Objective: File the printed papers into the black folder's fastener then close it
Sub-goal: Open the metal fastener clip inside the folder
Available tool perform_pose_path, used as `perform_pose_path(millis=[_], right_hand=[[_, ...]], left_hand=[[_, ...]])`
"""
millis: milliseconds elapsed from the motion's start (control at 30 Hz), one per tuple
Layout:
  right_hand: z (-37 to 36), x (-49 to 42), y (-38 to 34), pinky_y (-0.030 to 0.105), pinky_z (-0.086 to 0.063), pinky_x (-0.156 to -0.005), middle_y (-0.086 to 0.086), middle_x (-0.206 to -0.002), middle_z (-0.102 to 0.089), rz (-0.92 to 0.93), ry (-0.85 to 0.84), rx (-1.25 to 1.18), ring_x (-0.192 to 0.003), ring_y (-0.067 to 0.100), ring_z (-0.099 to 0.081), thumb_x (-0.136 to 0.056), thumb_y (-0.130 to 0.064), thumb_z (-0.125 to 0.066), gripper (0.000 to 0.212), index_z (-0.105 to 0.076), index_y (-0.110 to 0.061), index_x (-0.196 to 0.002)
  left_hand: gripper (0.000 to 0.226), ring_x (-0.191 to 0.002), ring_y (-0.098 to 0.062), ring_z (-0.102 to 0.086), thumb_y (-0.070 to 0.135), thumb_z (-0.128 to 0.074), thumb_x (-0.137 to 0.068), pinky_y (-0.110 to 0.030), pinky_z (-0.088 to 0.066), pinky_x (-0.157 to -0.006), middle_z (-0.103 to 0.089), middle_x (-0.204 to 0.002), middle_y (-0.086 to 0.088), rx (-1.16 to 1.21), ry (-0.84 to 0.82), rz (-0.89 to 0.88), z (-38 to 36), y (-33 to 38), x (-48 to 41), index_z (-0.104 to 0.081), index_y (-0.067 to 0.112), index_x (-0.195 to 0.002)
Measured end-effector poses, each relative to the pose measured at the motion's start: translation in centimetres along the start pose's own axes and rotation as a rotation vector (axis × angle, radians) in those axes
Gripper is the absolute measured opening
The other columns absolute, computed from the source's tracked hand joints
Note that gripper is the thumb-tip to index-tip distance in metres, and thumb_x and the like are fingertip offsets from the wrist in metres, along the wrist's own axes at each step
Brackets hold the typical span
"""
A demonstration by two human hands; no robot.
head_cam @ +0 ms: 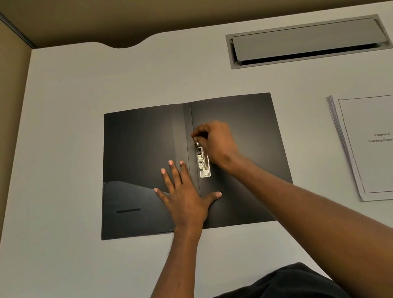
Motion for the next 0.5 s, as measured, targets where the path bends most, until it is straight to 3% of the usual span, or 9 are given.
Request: perform_pose_path(millis=[500], right_hand=[[0.0, -5.7, 1.8, 0.043, -0.061, -0.090, 0.009, -0.095, -0.080, -0.112, -0.118, 0.163, -0.090, 0.024, -0.075, -0.091, -0.007, -0.072, 0.011, -0.081, -0.009, -0.097]], left_hand=[[0.136, -0.159, -0.033, 0.017, 0.096, -0.048, -0.063, -0.068, 0.000, -0.122, 0.017, -0.173, -0.005, -0.019, -0.012, -0.012, -0.2, -0.2, -0.2, 0.012, 0.026, -0.163]])
Point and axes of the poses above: each hand's wrist, its own x-axis away from the middle knuckle, its own z-axis out of the back of the hand, y = z × x, the point moved 1 cm from there along -x, towards the middle knuckle
